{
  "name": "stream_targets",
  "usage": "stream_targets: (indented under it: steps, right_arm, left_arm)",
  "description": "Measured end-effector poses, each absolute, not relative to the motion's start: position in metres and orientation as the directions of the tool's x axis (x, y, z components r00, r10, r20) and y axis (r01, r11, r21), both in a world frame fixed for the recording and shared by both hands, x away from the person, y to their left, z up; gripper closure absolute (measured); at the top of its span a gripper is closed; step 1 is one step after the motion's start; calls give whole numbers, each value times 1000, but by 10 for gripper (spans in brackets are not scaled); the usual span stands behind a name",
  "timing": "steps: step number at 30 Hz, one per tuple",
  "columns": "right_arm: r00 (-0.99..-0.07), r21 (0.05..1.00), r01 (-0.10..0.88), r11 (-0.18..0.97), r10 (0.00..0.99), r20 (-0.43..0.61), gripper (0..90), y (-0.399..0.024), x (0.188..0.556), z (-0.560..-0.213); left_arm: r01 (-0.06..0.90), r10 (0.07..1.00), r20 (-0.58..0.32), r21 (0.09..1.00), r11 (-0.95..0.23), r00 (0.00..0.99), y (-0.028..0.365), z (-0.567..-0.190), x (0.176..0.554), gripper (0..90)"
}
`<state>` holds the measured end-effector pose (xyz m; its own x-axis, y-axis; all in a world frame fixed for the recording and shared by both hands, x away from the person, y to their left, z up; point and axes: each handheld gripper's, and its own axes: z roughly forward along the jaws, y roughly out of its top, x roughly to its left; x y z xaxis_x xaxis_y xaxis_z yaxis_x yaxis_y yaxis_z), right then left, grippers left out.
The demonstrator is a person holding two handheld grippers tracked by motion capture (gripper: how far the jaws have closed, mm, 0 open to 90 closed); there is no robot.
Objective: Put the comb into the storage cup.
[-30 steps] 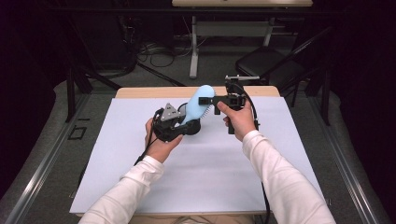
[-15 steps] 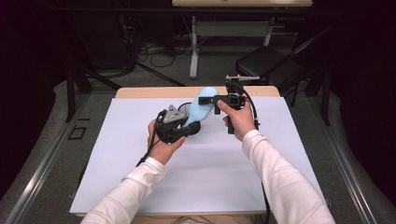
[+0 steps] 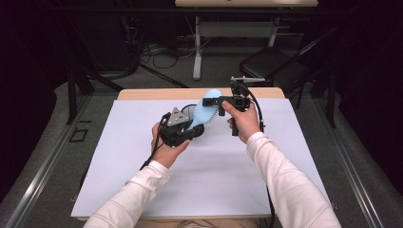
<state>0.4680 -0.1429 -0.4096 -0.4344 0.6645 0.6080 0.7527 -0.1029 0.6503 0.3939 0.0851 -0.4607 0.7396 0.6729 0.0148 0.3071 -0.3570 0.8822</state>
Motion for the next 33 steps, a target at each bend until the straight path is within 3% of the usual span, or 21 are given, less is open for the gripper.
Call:
stream_targets:
  steps: [33]
  right_arm:
    - [-410,594,790,-150,592,694,335,-147,469,-413]
  left_arm:
    - [304,666,20,880,-366,746,83,-464,393,695]
